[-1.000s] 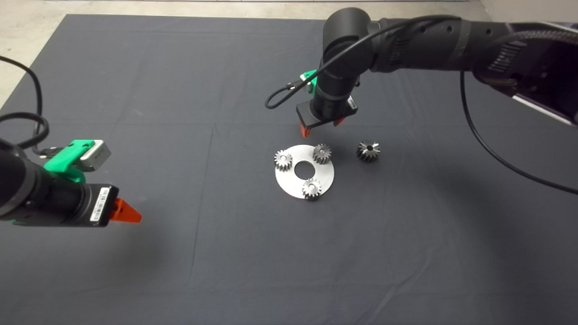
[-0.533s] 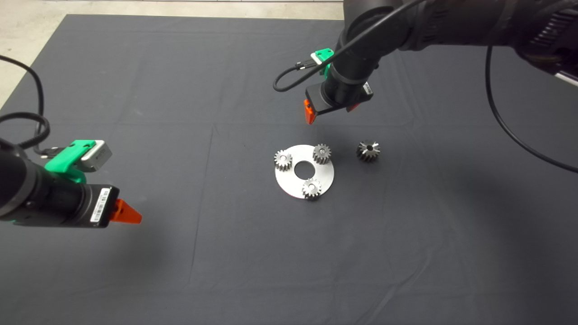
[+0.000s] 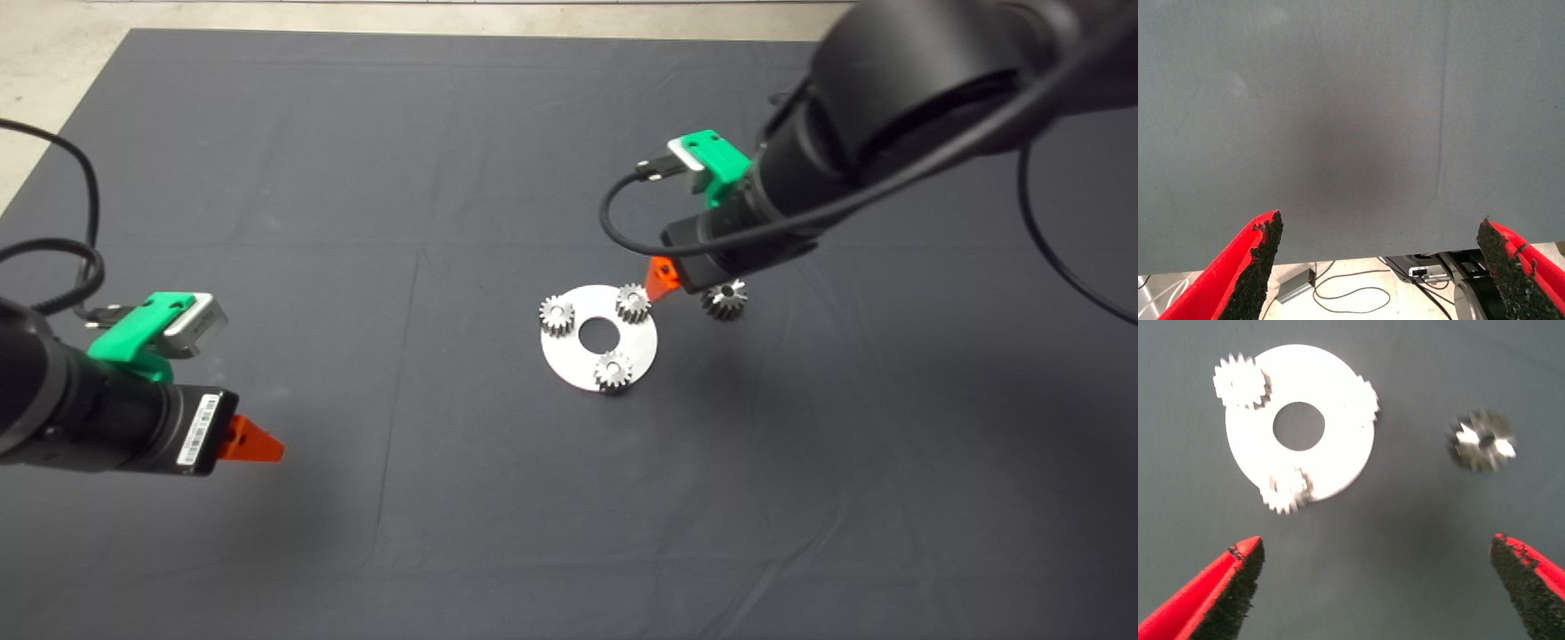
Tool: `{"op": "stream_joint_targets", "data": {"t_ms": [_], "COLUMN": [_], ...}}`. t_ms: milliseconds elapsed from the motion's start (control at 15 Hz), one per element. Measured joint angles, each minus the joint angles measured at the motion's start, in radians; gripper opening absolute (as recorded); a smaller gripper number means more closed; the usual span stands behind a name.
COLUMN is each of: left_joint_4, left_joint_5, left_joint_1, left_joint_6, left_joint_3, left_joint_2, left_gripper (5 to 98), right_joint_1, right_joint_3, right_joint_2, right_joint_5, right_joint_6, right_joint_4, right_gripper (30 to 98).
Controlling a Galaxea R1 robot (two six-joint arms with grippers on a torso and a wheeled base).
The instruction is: Remove an incorrectly installed larger gear and replace it with the correct smaller gear
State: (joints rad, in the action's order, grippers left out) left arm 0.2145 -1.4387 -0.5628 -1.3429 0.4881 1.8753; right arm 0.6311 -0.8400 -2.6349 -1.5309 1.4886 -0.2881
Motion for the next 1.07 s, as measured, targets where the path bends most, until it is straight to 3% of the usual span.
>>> {"op": "stream_joint_targets", "data": {"t_ms": [133, 400, 667, 1067], "left_joint_4": [0.0, -0.001, -0.002, -0.004], "left_joint_5": [-0.001, 0.0, 0.001, -0.001], "left_joint_1": [0.0, 0.0, 0.003, 0.016], "left_joint_6": [-0.019, -0.072, -0.085, -0.09], "left_joint_3": [-0.027, -0.111, -0.112, -0.112], "left_joint_2": [-0.003, -0.016, -0.019, -0.02], "left_gripper": [74.4, 74.4, 74.4, 74.4], "right_joint_1": [0.026, 0.048, 0.061, 0.063], "right_joint_3": [0.083, 0.242, 0.374, 0.462], "right_joint_2": [0.043, 0.109, 0.12, 0.12], "right_joint_5": [0.0, 0.0, 0.001, 0.001], "right_joint_6": [0.055, 0.14, 0.259, 0.365], "right_joint_4": [0.02, 0.057, 0.068, 0.078], "right_gripper": [96.5, 97.0, 97.0, 97.0]}}
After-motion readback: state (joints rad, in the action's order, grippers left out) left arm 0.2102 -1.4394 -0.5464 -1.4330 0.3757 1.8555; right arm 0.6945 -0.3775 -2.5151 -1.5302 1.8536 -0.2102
